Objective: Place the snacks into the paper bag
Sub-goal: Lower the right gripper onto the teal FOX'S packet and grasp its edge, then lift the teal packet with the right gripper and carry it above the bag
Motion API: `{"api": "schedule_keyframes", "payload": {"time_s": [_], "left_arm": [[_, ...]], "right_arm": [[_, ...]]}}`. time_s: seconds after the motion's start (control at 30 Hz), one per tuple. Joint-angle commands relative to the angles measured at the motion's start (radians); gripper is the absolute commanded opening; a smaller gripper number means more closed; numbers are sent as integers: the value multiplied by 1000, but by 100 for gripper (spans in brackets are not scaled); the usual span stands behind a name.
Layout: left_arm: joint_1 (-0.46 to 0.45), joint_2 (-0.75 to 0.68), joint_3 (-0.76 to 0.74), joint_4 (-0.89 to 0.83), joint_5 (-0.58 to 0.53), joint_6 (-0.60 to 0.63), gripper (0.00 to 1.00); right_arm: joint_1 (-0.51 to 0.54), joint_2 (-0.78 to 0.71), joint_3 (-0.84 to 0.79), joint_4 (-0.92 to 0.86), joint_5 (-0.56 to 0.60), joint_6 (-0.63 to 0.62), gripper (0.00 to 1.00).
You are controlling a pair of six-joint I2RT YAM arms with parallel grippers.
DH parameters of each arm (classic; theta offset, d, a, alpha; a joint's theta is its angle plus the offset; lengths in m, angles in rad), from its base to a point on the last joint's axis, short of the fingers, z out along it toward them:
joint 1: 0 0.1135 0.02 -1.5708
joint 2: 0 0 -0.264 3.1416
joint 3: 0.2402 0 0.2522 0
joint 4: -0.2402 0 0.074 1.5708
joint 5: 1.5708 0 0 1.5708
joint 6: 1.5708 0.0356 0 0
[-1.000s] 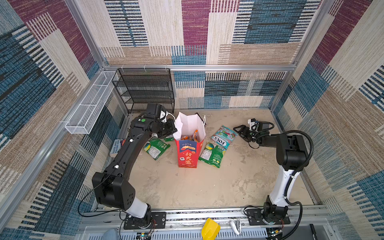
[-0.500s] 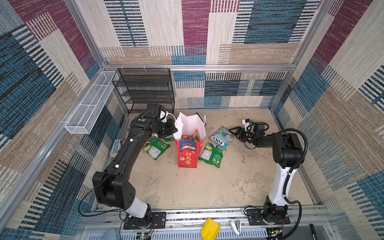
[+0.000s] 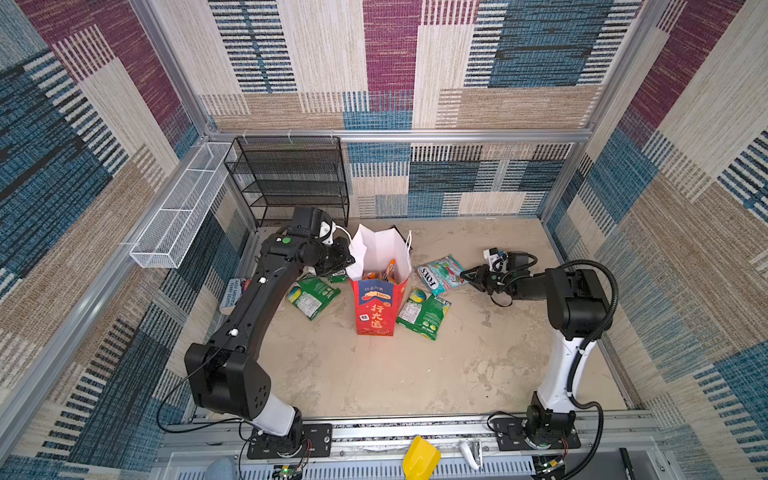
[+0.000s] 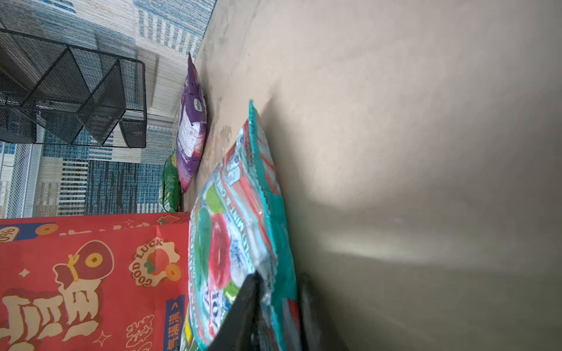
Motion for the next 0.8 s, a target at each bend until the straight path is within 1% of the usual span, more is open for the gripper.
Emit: {"api": "schedule_keyframes", "payload": {"time_s": [0.0,0.07,0.23,0.33,0.63,0.77], "left_arm": [[2,-5,2,20,7,-5,0],[2,-7,3,20,6,-4,0],[2,-2,2,21,8,-4,0],[2,-3,2,21,11,-6,0],[4,-4,3,21,12,-6,0],[3,-10,-1,24,10,-7,0]], "right_arm": [[3,-32,-11,-8,-11,49,15],[3,-51,-22,-1,-2,79,7],[3,-134,-59,41,2,138,0],[3,-207,-66,44,-2,167,0],[4,-457,-72,16,44,271,0],[9,-589,-78,-18,97,318,0]]}}
